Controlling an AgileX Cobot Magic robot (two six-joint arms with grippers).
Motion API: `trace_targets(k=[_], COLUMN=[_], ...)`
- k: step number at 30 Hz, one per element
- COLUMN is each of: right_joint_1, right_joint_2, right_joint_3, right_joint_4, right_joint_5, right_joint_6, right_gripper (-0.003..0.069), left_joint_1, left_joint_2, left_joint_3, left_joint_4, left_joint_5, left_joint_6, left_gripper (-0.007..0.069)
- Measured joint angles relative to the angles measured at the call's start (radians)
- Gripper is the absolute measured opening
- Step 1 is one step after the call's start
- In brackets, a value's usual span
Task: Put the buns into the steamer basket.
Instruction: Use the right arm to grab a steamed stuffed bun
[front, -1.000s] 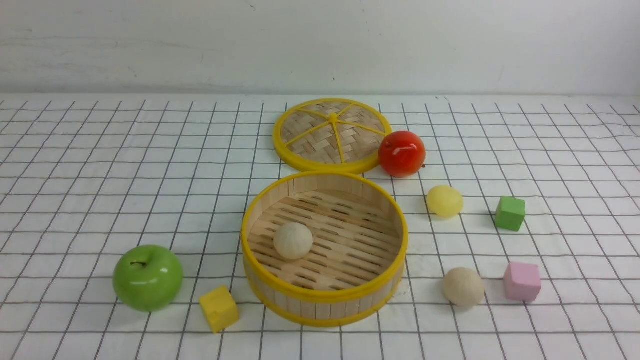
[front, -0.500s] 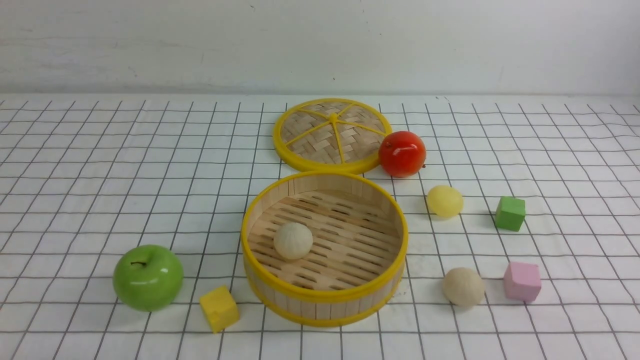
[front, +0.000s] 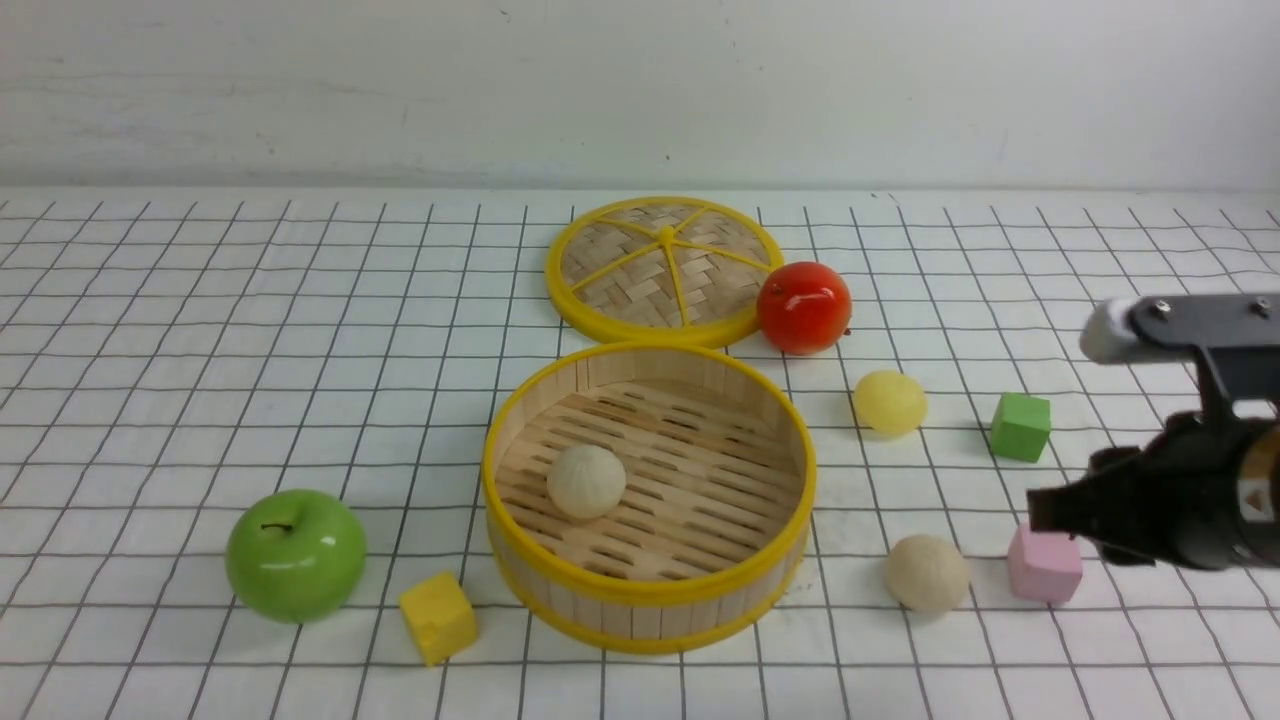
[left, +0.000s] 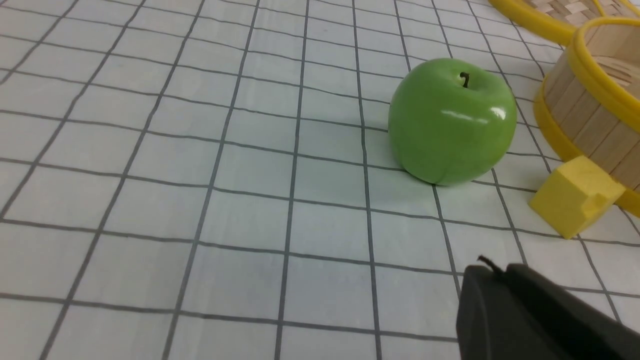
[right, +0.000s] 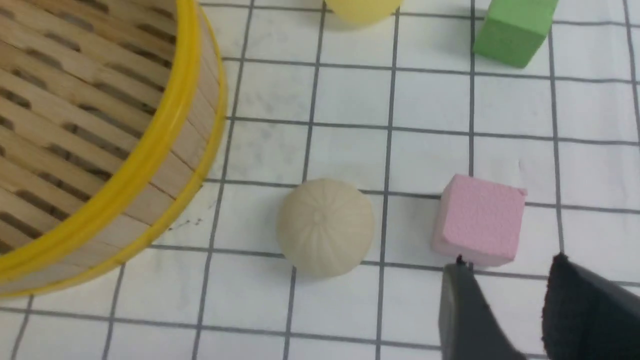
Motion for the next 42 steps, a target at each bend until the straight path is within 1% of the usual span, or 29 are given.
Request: trace_targets(k=[1,2,5,12,15,18,21,22,24,27,42], right_joint_1=[0.0,0.0,0.0,-0.007,-0.03,-0.091,-0.115,-0.123,-0.124,-0.123,-0.131], right_joint_2=[0.016,0.071,0.194,0.48,0.565,0.668,0.707,0.732,0.758,0.787,0.87], right_joint_3=[0.0,-0.081,-0.243,-0.615,-0.7,-0.816,-0.854,-0.874,-0.885,-0.887,-0.892], right_joint_4=[0.002,0.011,0.023,0.057,0.073,0.146,0.21,0.249,0.273,0.285,0.282], right_joint_5=[0.0,0.047,0.115,0.193,0.224,0.249,0.254,0.255,0.255,0.252,0.188], right_joint_6=[0.0,0.0,0.001,-0.003,-0.005,-0.046,-0.101,-0.152,-0.2,-0.231,-0.241], right_gripper=[0.0241,0.0241,0.0241,0.0241,0.0241,0.0241,0.0241,0.0241,0.0241,0.0241,0.0241], left_joint_1=[0.0,0.0,0.0,0.0,0.0,0.0,0.0,0.0,0.0,0.0,0.0], left_joint_2=[0.0,0.0,0.0,0.0,0.0,0.0,0.0,0.0,0.0,0.0,0.0], left_joint_3=[0.0,0.0,0.0,0.0,0.0,0.0,0.0,0.0,0.0,0.0,0.0], left_joint_4=[0.0,0.0,0.0,0.0,0.0,0.0,0.0,0.0,0.0,0.0,0.0], left_joint_5=[0.0,0.0,0.0,0.0,0.0,0.0,0.0,0.0,0.0,0.0,0.0], left_joint_6=[0.0,0.0,0.0,0.0,0.0,0.0,0.0,0.0,0.0,0.0,0.0], left_gripper=[0.0029,0.0029,0.0029,0.0029,0.0029,0.0029,0.0029,0.0029,0.0029,0.003,0.0043])
